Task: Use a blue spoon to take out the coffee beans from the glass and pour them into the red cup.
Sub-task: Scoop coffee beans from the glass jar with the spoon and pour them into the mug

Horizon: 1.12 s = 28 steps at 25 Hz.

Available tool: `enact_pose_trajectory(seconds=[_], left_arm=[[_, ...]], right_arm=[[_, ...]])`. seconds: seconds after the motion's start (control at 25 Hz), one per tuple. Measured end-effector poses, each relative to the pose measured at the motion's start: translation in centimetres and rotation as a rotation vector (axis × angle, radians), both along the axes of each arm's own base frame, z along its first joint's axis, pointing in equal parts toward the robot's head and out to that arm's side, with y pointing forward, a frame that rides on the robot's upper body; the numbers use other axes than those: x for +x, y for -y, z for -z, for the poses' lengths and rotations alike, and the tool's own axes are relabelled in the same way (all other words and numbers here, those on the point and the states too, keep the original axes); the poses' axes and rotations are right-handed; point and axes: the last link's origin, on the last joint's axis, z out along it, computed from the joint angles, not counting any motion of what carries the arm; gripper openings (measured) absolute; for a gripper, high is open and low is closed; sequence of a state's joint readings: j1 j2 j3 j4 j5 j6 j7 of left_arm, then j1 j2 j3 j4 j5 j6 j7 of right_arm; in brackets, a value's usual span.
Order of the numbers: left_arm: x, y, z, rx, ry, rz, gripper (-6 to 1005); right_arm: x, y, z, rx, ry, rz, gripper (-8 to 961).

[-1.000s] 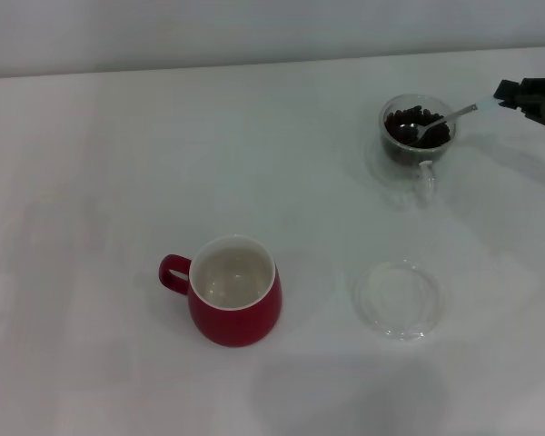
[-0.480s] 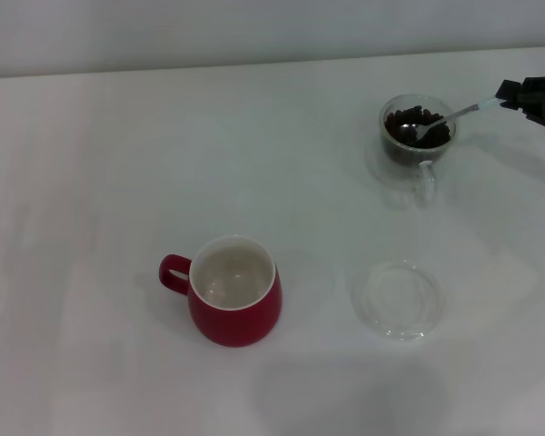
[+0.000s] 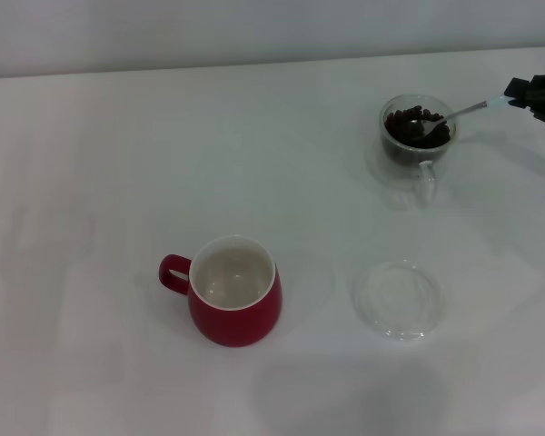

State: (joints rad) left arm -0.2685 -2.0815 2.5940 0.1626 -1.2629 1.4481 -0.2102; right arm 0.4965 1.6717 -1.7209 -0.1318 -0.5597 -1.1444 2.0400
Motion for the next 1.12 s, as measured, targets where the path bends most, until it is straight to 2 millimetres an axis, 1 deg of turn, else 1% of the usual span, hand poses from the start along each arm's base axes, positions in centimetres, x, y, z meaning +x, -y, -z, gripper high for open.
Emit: enact_pose_trajectory(seconds=[0.36, 0.68, 0.84, 1.12], left_arm=[[-0.2, 0.0, -0.2, 0.001, -0.009, -0.005, 727], [-0.4, 0.0, -0.4, 0.0, -0.012, -0.007, 727], [-0.5, 0.0, -0.5, -0.001, -0.012, -0.007, 726], [-0.5, 0.0, -0.5, -0.001, -0.013, -0.008, 726]], right_arm=[[-0.1, -0.2, -0.3, 0.018, -0.022, 0.008, 148], [-0.1, 0.5, -0.5, 0.021, -0.058, 0.003, 149], [-0.6, 0.7, -0.5, 0.017, -0.081, -0.028, 150], [-1.1, 1.0, 0.2, 0.005, -0.105, -0.059, 151]])
